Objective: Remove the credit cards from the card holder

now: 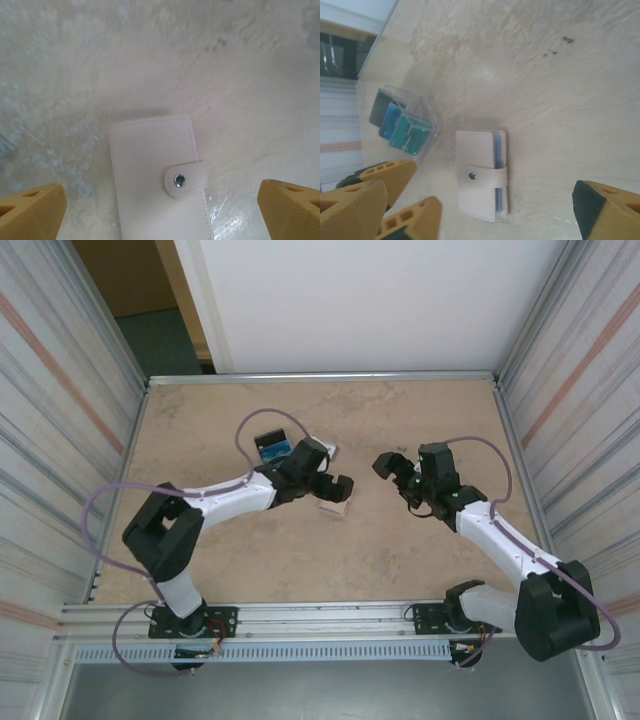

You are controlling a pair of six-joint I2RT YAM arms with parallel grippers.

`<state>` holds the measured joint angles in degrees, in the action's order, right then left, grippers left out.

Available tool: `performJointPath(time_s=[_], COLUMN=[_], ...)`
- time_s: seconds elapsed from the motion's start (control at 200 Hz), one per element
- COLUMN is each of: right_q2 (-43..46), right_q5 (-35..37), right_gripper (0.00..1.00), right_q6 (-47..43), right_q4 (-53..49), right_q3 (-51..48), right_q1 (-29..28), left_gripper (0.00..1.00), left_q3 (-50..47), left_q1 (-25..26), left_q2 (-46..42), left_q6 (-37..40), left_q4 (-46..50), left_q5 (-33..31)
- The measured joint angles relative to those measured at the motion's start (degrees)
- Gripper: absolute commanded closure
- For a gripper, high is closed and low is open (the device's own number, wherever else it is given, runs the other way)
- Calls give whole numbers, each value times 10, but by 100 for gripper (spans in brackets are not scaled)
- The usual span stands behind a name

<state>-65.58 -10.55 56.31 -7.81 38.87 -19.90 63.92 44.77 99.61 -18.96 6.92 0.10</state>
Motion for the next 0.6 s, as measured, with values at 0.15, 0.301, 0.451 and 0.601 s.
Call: performJointPath(time_s=[0.15,0.301,0.451,0.601], right_q2=[14,17,17,17], right_q5=[25,34,35,35], right_gripper=[5,4,2,2], right_q6=[-3,-5,-10,-11], right_q4=[-22,-29,-30,-29], right_q3=[0,0,0,0], right_q1=[0,0,0,0], left_gripper=[1,1,1,1], left_q3=[33,58,93,119], left_q1=[4,5,19,37], left_q2=[55,83,106,133], left_q6=[-3,-1,12,25], left_q4=[53,94,130,156], left_q5=[19,31,14,-14])
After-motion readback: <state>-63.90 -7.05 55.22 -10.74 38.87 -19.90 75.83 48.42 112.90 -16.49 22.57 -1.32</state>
